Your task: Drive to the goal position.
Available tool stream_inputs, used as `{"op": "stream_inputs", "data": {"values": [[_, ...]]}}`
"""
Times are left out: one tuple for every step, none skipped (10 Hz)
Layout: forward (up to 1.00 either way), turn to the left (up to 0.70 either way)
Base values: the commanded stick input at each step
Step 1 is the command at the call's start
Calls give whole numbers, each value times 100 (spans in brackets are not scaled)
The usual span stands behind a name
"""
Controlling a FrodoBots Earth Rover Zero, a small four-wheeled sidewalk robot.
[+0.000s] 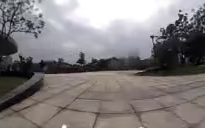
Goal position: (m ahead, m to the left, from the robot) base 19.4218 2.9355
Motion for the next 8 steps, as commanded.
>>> {"op": "stream_inputs", "data": {"values": [[100,32],[100,15],[100,0],[100,0],[100,0],[100,0],[100,0],[100,0]]}}
